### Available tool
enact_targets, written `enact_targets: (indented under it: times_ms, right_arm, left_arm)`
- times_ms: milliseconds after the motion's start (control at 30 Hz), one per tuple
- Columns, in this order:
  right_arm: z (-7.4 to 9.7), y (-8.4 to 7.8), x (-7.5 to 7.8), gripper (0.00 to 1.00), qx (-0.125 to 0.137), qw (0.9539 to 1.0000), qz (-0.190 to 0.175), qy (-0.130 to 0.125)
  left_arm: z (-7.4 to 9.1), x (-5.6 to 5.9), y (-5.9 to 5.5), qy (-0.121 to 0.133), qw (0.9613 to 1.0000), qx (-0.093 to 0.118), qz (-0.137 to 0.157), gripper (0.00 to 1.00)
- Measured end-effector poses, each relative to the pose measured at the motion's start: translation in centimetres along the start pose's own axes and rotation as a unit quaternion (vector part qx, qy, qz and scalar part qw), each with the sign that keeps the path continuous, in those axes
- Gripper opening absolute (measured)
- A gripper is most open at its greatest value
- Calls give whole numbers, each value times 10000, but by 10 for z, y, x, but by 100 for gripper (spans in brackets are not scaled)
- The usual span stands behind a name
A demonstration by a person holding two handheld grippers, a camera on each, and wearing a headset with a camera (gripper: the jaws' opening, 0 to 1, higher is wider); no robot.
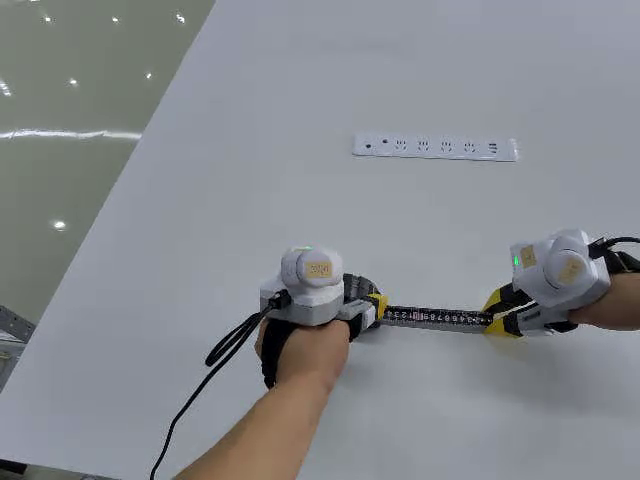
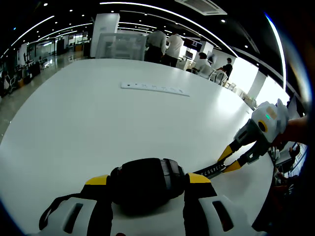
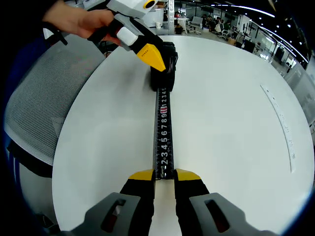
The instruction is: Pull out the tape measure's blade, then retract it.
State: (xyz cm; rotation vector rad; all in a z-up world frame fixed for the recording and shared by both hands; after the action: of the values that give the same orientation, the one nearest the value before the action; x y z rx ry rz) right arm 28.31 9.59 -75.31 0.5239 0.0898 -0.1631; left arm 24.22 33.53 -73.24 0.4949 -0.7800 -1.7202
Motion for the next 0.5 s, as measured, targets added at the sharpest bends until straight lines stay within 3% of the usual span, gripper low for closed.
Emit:
enact_targets:
  times_ms: [500]
  right_arm:
    - [-8,15,0,11,57,9999,61,65]
  left_arm:
    - [0,-1,0,-19,10000,6,30,54]
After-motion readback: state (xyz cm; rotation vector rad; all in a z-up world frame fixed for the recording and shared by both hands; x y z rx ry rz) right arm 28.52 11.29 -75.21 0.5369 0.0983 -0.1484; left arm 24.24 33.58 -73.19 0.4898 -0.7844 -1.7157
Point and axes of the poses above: the centre of the closed fingertips' face, and the gripper's own axes: z roughly backward along the fingers, x roughly to its right, y roughly out of its top, the point moved 8 cm from there along z, roughly backward along the fingers, and after that the axes turned 12 degrees about -z, right-handed, at the moved point
